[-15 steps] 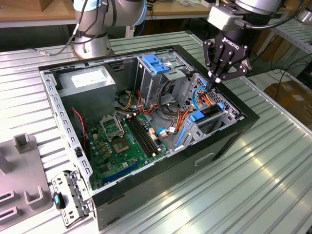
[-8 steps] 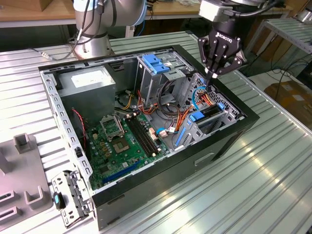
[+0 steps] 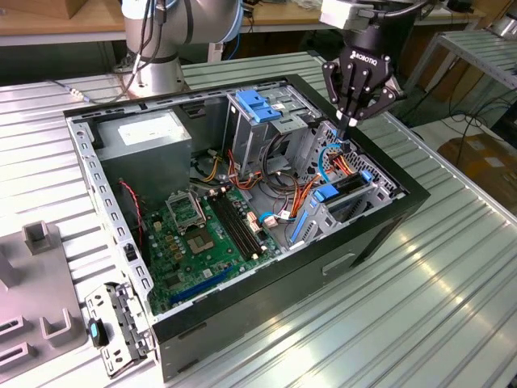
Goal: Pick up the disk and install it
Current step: 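Insert the second disk wire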
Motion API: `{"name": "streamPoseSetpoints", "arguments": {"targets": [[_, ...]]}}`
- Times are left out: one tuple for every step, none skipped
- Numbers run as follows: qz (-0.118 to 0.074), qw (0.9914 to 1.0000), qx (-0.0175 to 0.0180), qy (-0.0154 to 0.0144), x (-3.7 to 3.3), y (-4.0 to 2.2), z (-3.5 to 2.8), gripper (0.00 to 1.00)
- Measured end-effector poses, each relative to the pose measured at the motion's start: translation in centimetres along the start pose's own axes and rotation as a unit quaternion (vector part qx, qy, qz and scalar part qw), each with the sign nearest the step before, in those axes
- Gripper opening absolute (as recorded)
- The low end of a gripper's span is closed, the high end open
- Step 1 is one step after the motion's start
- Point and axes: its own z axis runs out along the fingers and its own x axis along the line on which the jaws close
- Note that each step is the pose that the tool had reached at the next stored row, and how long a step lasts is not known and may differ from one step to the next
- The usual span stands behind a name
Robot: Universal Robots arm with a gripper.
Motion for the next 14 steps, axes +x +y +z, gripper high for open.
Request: {"name": "streamPoseSetpoints", "arguments": {"targets": [[0.000,0.99999,-0.0001,0.0044,-0.04,-0.01,0.09,0.11],[0.000,0.99998,-0.0002,0.0060,-0.06,-0.02,0.12,0.11],[0.000,0.99997,-0.0002,0.0075,-0.08,-0.04,0.11,0.11],[0.000,0.99997,-0.0002,0.0080,-0.09,-0.04,0.11,0.11],[0.000,0.99997,-0.0002,0.0081,-0.08,-0.04,0.11,0.11],[0.000,0.99997,-0.0002,0.0082,-0.08,-0.05,0.11,0.17],[0.000,0.99997,-0.0002,0.0082,-0.09,-0.05,0.11,0.17],[0.000,0.99997,-0.0002,0.0082,-0.09,-0.05,0.11,0.17],[0.000,0.99996,-0.0002,0.0084,-0.10,-0.05,0.11,0.17],[-0.001,0.99996,0.0000,0.0088,-0.12,-0.05,0.13,0.17],[-0.003,0.99995,0.0002,0.0100,-0.15,-0.06,0.13,0.17],[-0.005,0.99992,0.0004,0.0118,-0.22,-0.06,0.14,0.17],[-0.006,0.99990,0.0004,0.0132,-0.24,-0.06,0.17,0.17],[-0.006,0.99990,0.0004,0.0133,-0.23,-0.06,0.16,0.17]]}}
